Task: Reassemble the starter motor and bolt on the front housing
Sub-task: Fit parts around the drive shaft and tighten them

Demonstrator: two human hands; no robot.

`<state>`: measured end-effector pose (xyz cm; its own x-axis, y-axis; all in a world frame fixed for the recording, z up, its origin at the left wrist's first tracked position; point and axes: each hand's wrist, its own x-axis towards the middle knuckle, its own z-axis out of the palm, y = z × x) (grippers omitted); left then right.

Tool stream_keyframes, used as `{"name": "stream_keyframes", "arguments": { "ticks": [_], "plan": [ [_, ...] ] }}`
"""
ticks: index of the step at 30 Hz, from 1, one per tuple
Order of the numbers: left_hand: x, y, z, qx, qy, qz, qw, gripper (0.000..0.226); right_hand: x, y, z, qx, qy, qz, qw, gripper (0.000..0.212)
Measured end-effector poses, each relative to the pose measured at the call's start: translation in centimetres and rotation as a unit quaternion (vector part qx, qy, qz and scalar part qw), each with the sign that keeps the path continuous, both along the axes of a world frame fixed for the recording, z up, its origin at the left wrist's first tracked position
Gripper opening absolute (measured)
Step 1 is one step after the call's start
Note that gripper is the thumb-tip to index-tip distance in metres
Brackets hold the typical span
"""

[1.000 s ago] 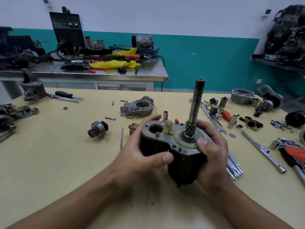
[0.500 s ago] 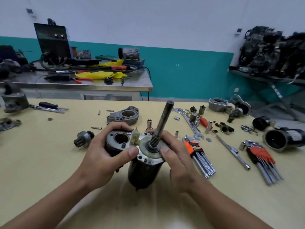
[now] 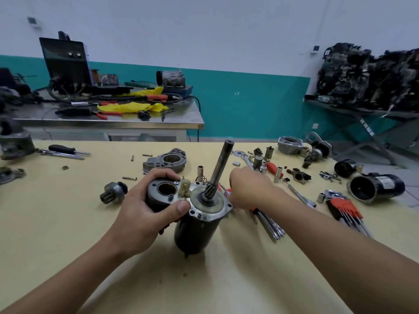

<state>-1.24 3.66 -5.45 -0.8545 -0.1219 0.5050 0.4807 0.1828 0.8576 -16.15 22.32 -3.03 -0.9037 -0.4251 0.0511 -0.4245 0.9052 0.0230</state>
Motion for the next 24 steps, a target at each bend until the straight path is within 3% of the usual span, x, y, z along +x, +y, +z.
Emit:
{"name": "stream_keyframes", "arguments": {
  "ticks": [6,11,14,17,20,22,24],
  "plan": [
    [-0.1,-0.2,-0.2,-0.015,0.005,0.002,1.000,0.050,0.2,0.7,-1.4,0.014,-0.003,0.001,1.000,0.025],
    [0.0,0.0,-0.1,-0.005,0.000,-0.008,1.000,0.041,0.9,1.7,-2.8,-0.007,0.028,0.021,0.999,0.011],
    [0.1,0.1,0.0,-0.005,0.007,-0.008,1.000,0.040,1.6,1.6,-3.3,-0.013,0.024,0.016,0.999,0.015],
    [0.0,0.1,0.1,0.000,0.005,-0.017,1.000,0.040,1.9,2.3,-1.7,-0.142,0.004,-0.007,0.990,0.018],
    [0.0,0.1,-0.1,-0.001,0.003,-0.019,1.000,0.040,2.6,4.1,3.8,-0.330,0.029,0.002,0.944,0.022],
    [-0.1,0.2,-0.1,-0.006,0.001,-0.019,1.000,0.040,4.3,5.4,8.8,-0.416,0.020,0.066,0.907,0.017],
    [-0.2,0.3,-0.1,-0.012,0.005,-0.020,1.000,0.039,6.8,6.1,13.4,-0.426,-0.019,0.181,0.886,0.017]
  ]
}}
